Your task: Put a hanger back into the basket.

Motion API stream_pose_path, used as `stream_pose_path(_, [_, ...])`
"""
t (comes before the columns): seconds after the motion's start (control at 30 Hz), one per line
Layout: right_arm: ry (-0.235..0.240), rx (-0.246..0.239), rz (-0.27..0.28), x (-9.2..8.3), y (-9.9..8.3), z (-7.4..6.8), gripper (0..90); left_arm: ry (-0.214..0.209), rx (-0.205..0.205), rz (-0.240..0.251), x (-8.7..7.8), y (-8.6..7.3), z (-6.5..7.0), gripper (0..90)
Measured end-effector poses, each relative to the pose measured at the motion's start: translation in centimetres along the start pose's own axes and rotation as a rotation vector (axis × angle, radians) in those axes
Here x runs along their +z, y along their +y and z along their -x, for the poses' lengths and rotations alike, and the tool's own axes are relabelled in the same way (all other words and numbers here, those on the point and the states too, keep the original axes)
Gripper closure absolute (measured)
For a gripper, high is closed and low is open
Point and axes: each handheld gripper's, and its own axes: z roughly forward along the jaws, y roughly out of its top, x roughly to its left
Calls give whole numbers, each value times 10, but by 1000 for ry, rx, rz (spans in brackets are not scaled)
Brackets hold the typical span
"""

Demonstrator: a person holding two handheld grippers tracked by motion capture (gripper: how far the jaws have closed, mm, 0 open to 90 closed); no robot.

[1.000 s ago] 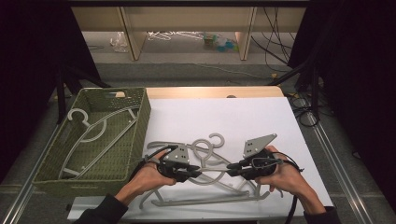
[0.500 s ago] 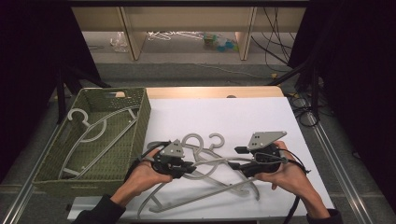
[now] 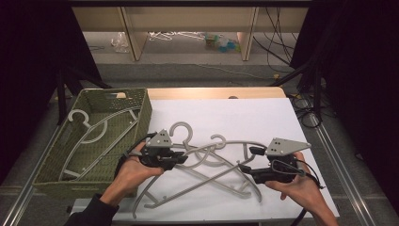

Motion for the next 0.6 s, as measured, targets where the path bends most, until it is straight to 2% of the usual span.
stream_pose_path(0.07, [5, 4, -3, -2, -4, -3, 324, 26, -16, 25, -10, 4, -4, 817])
stream_pose_path(0.13, [4, 6, -5, -2, -6, -5, 324, 40, -10, 28, -15, 6, -6, 818])
stream_pose_path(0.23, [4, -11, -22, 1, -13, -12, 318, 46, -46, 76, -30, 12, -8, 818])
stream_pose_path(0.3, [12, -6, -36, 2, -15, -13, 318, 49, -53, 95, -38, 15, -11, 818])
stream_pose_path(0.33, [21, 1, -45, 3, -17, -13, 318, 45, -73, 110, -43, 16, -13, 817])
stream_pose_path(0.37, [21, 1, -45, 3, -17, -13, 318, 45, -73, 110, -43, 16, -13, 818])
stream_pose_path(0.4, [22, 2, -46, 6, -19, -12, 317, 49, -84, 120, -50, 19, -16, 817])
stream_pose_path(0.5, [32, 16, -53, 7, -21, -12, 315, 65, -78, 126, -61, 24, -18, 817])
stream_pose_path(0.6, [31, 13, -53, 9, -22, -12, 315, 75, -64, 160, -76, 32, -20, 817])
